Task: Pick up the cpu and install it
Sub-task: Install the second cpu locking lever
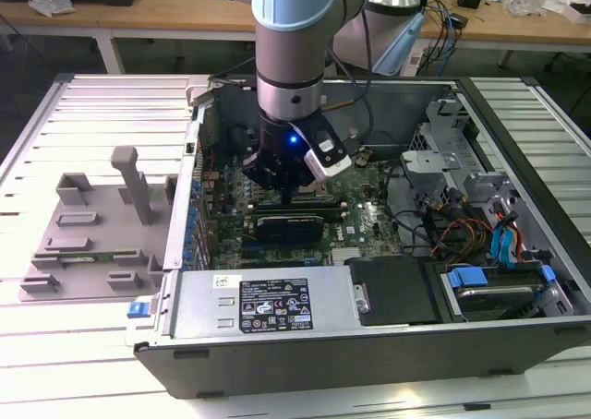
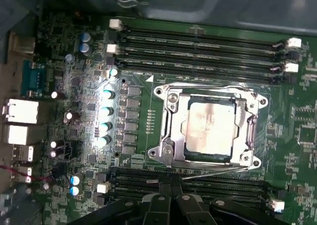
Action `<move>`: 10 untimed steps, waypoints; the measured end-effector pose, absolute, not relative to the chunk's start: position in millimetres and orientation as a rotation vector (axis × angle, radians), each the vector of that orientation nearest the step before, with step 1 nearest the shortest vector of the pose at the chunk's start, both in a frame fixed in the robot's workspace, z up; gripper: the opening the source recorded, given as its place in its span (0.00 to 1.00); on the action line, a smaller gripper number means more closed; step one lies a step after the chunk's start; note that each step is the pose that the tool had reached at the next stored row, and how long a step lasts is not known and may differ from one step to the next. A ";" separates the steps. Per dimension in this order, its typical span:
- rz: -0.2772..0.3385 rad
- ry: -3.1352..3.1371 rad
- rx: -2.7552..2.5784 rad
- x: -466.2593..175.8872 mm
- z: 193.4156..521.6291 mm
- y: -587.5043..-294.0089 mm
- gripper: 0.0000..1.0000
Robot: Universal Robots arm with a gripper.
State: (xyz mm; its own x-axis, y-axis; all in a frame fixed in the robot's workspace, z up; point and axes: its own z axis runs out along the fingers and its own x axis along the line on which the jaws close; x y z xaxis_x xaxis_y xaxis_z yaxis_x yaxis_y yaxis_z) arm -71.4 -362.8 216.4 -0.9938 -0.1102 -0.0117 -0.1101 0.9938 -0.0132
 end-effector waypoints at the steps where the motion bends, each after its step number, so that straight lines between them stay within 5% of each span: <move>1: 0.000 3.123 -0.182 -72.6 216.2 -362.7 0.11; 10: 0.103 3.117 -0.183 -77.1 209.6 -364.7 0.11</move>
